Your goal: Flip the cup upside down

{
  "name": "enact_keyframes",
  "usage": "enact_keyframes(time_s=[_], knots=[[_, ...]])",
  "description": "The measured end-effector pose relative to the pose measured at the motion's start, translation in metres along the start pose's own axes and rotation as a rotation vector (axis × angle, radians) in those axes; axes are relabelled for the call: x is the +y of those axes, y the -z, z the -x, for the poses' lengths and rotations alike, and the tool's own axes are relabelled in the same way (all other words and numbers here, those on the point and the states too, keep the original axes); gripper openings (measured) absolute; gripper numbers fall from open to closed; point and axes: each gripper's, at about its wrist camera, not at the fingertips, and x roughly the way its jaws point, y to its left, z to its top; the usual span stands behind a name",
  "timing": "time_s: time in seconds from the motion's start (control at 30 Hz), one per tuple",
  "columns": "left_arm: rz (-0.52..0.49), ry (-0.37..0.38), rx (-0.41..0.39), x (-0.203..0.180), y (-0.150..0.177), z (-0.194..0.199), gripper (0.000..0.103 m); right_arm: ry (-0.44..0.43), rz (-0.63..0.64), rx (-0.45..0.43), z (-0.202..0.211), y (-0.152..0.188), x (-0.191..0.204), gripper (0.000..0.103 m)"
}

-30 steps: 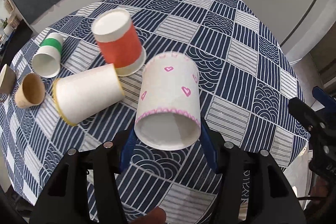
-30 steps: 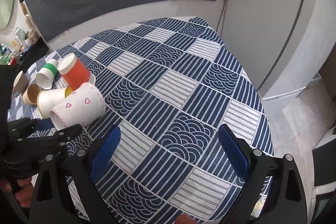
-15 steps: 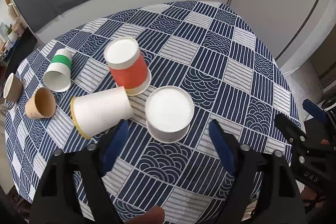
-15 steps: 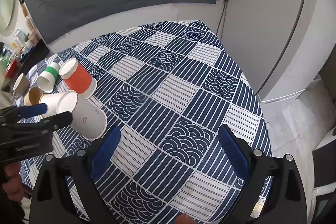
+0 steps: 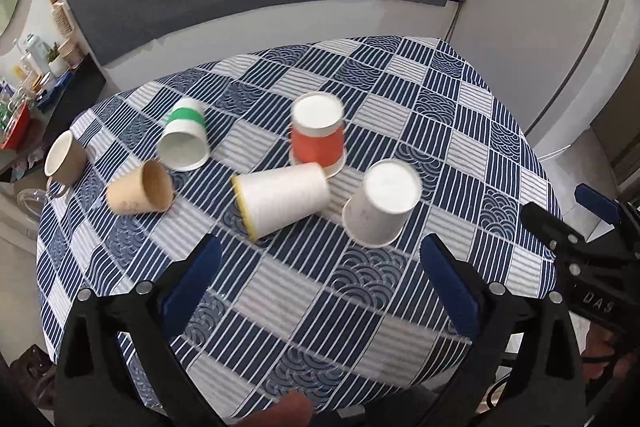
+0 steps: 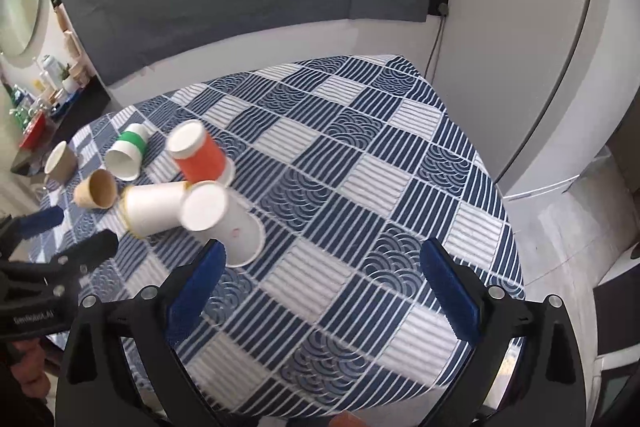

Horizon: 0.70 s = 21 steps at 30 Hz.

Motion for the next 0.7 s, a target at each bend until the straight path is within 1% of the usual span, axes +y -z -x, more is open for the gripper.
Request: enact_keyframes(time_s=[0.07, 0.2, 0.33, 0.7], knots=[[-0.001, -0.021, -0.008, 0.008, 0.005, 0.006, 0.097, -0.004, 0.010, 0.004, 0.006, 0.001, 0.012, 0.094], [0.018, -0.039, -0.010, 0.026, 0.015, 0.014, 0.097, -0.011, 0.021, 0.000, 0.017, 0.006, 0.029, 0.094], [0.069, -0.050, -0.017, 0.049, 0.022, 0.025, 0.097, -0.027, 0.011, 0.008, 0.025, 0.011, 0.041, 0.094], [0.137, -0.079, -0.076, 0.086, 0.029, 0.052, 0.097, -0.045, 0.006, -0.041, 0.039, 0.013, 0.070, 0.095]])
